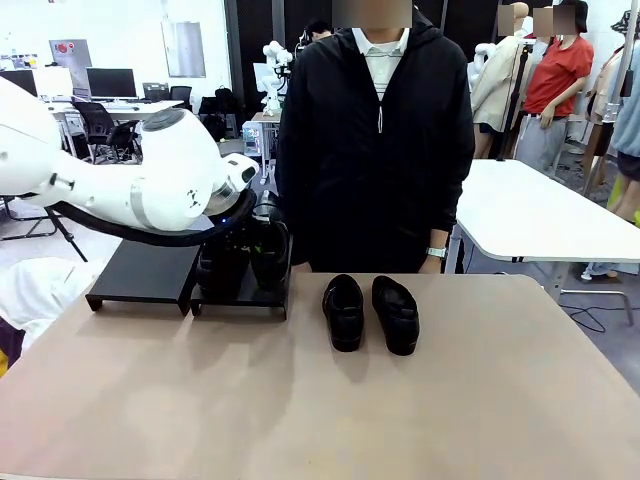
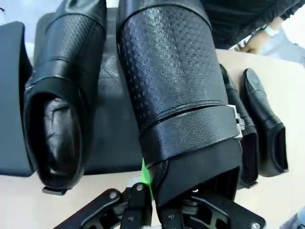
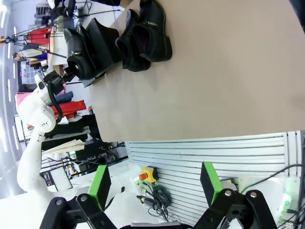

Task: Organize the shoes by placing them on the stand.
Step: Place the Shoe from the middle of the table onto the Shoes Stand.

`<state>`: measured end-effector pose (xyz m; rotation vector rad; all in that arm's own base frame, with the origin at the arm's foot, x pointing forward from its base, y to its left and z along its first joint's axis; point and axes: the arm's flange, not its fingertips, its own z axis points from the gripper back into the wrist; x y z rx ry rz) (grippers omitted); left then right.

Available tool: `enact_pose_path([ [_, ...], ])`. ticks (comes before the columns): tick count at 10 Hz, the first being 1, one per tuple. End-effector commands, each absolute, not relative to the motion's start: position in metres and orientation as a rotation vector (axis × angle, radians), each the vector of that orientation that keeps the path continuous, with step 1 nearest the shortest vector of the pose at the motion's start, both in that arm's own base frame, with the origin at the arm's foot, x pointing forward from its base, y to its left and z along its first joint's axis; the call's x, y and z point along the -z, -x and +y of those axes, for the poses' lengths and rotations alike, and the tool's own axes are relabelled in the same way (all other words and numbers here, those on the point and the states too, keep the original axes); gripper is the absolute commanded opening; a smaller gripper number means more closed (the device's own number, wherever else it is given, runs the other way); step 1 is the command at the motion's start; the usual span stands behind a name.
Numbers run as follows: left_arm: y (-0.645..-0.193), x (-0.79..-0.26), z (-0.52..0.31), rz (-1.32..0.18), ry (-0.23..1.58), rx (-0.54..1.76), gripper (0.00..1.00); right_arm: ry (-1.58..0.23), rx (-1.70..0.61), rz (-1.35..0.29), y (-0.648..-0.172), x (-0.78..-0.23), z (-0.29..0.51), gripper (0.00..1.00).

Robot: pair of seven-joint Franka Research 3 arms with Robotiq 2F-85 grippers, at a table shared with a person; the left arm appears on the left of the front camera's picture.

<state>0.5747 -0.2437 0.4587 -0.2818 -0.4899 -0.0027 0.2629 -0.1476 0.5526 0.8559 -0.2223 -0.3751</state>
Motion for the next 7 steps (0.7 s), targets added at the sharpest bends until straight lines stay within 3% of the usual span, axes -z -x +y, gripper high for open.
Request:
enact_pose_path([
  [1,-0.547,-0.466,-0.241,-0.495,0.301,0.006,0.00,-0.878,0.356,-0.239,-0.264,-0.554,-0.148,1.00],
  [3,-0.547,-0.466,-0.241,-0.495,0.301,0.006,0.00,-0.878,0.356,-0.239,-0.264,-0.554,-0.148,1.00],
  [7,-0.628,-0.452,-0.235,-0.563,0.269,0.109,0.00,-0.878,0.356,-0.239,-0.264,-0.554,-0.148,1.00],
])
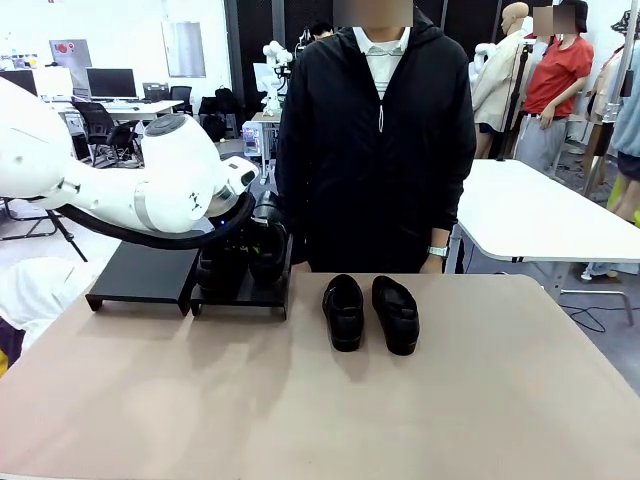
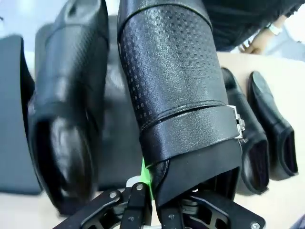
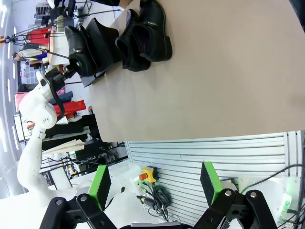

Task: Organize the shoes by placing them on the stand.
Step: Place the Shoe from the middle of the table onto the Shoes Stand.

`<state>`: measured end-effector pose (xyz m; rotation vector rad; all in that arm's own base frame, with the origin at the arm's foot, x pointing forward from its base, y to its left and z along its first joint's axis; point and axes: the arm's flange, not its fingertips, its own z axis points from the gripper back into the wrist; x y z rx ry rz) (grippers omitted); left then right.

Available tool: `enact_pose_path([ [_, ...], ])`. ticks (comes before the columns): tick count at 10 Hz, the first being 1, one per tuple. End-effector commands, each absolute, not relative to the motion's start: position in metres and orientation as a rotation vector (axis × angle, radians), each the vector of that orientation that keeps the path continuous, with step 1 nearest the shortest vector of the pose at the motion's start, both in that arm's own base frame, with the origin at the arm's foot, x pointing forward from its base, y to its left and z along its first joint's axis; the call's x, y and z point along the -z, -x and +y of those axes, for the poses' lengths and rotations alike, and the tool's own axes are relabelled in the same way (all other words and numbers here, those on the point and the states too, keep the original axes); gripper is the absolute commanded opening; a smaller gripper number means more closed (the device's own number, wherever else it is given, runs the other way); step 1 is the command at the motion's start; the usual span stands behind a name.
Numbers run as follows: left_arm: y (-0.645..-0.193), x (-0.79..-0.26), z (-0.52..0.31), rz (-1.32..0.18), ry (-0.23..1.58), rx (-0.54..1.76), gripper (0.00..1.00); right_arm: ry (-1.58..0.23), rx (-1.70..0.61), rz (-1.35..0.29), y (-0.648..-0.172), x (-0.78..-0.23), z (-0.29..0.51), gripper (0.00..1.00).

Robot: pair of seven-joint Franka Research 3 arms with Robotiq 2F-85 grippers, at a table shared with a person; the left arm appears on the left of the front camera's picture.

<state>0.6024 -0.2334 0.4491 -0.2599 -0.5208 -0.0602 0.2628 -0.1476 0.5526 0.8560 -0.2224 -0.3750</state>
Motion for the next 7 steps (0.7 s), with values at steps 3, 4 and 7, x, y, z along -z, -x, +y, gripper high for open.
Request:
enact_pose_path([
  [3,-0.637,-0.440,-0.229,-0.524,0.298,0.092,0.00,-0.878,0.356,-0.239,-0.264,-0.554,-0.148,1.00],
  [4,-0.643,-0.435,-0.229,-0.510,0.287,0.074,0.00,-0.878,0.356,-0.239,-0.264,-0.554,-0.148,1.00],
  [7,-0.653,-0.427,-0.230,-0.510,0.238,0.050,0.57,-0.878,0.356,-0.239,-0.264,-0.554,-0.148,1.00],
])
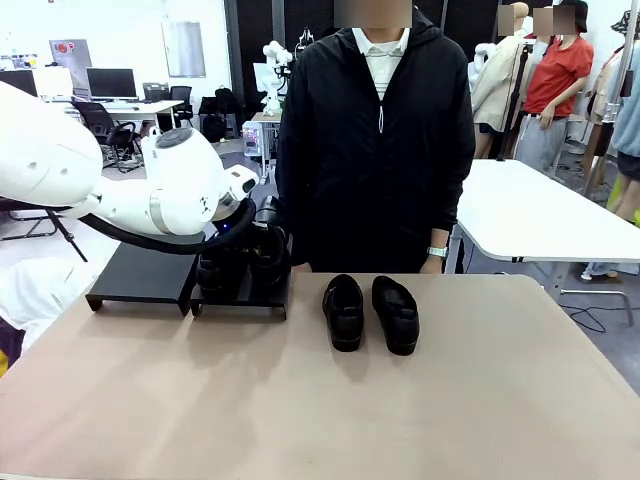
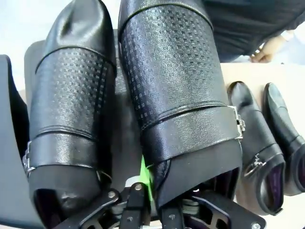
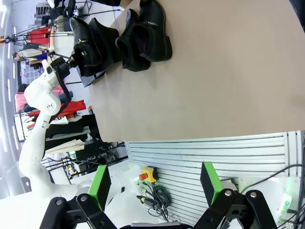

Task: Organize the shoes by placing them on the stand.
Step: Place the Shoe from the middle of the table onto the Shoes Stand.

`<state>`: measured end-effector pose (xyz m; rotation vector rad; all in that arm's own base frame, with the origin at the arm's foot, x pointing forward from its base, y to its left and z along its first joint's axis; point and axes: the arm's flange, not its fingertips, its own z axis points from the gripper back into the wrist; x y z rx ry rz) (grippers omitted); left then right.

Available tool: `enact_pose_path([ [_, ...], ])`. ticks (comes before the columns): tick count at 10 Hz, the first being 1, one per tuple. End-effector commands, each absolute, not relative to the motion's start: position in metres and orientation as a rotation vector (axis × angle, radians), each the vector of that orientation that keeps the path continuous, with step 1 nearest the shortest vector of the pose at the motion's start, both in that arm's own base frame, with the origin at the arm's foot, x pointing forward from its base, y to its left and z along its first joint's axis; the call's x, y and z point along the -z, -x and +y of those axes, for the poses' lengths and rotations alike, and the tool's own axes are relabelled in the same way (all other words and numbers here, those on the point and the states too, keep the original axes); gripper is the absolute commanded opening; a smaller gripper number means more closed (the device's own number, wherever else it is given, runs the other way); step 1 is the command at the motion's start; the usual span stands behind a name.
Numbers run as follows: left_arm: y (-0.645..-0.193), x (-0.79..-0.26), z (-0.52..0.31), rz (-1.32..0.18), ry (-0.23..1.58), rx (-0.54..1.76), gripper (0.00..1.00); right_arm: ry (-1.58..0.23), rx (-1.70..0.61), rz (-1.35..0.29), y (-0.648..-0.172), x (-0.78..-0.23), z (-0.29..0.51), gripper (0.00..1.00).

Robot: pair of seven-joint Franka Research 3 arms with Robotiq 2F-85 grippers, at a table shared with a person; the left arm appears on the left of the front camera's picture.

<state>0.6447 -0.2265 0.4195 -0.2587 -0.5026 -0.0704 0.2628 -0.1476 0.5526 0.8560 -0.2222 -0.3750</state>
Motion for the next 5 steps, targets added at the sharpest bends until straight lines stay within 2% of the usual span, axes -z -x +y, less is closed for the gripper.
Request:
enact_pose_path([
  [1,-0.653,-0.425,-0.230,-0.512,0.238,0.054,1.00,-0.878,0.356,-0.239,-0.264,-0.554,-0.148,1.00],
  [5,-0.640,-0.434,-0.232,-0.519,0.269,0.099,1.00,-0.878,0.356,-0.239,-0.264,-0.554,-0.148,1.00],
])
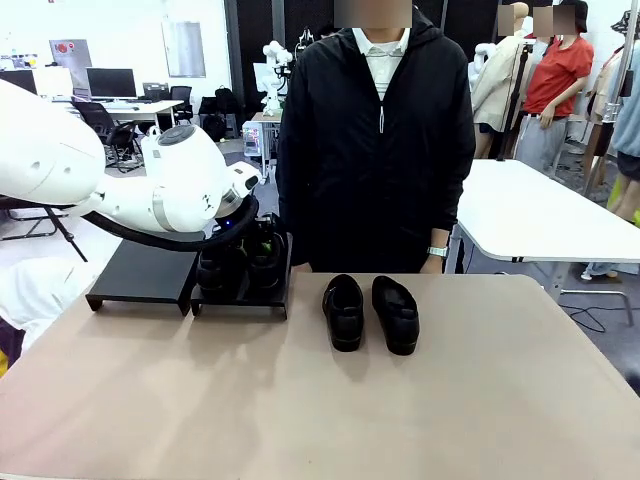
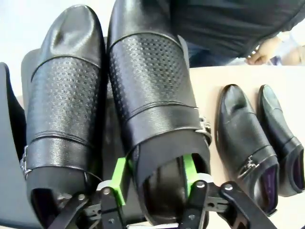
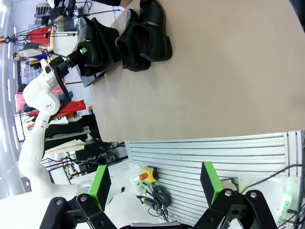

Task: Organize the shoes by placing them on the stand.
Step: Place the Shoe from the middle of the table onto the Shoes Stand.

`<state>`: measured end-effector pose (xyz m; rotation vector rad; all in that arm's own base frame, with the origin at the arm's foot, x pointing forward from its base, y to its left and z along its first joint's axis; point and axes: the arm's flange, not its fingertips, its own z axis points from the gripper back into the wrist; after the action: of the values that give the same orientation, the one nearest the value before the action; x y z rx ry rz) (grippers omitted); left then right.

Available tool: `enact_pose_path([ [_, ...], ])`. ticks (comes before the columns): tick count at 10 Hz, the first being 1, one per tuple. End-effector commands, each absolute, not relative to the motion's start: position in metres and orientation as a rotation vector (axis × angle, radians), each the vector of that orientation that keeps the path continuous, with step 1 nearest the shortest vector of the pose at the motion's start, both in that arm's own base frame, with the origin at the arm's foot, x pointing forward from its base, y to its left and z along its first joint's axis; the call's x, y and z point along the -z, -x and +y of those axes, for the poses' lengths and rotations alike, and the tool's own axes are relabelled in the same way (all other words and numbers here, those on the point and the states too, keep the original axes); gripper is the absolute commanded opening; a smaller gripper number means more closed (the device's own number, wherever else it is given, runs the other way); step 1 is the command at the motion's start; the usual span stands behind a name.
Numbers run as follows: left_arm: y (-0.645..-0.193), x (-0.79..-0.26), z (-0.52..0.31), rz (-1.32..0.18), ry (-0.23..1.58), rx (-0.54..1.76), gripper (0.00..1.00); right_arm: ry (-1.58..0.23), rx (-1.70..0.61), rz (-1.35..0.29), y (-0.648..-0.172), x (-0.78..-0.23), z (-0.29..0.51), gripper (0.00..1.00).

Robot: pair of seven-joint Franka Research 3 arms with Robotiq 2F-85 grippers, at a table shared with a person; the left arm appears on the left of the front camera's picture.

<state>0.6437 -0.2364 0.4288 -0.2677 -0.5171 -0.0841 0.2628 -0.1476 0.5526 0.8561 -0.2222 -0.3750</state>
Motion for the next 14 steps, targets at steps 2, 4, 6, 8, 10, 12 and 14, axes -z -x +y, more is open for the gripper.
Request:
enact_pose_path([
  [2,-0.620,-0.455,-0.238,-0.473,0.296,0.176,1.00,-0.878,0.356,-0.239,-0.264,-0.554,-0.148,1.00],
  [4,-0.601,-0.507,-0.240,-0.489,0.211,0.196,1.00,-0.878,0.356,-0.239,-0.264,-0.554,-0.148,1.00],
  [6,-0.570,-0.581,-0.229,-0.530,0.129,0.190,1.00,-0.878,0.356,-0.239,-0.264,-0.554,-0.148,1.00],
  [8,-0.524,-0.614,-0.208,-0.223,0.309,0.273,1.00,-0.878,0.356,-0.239,-0.264,-0.554,-0.148,1.00],
  [10,-0.465,-0.613,-0.143,0.033,0.428,0.268,1.00,-0.878,0.356,-0.239,-0.264,-0.554,-0.148,1.00],
  [12,-0.408,-0.603,-0.063,0.045,0.571,0.138,1.00,-0.878,0.356,-0.239,-0.264,-0.554,-0.148,1.00],
  [14,-0.345,-0.584,0.038,-0.079,0.795,-0.008,1.00,-0.878,0.356,-0.239,-0.264,-0.554,-0.148,1.00],
])
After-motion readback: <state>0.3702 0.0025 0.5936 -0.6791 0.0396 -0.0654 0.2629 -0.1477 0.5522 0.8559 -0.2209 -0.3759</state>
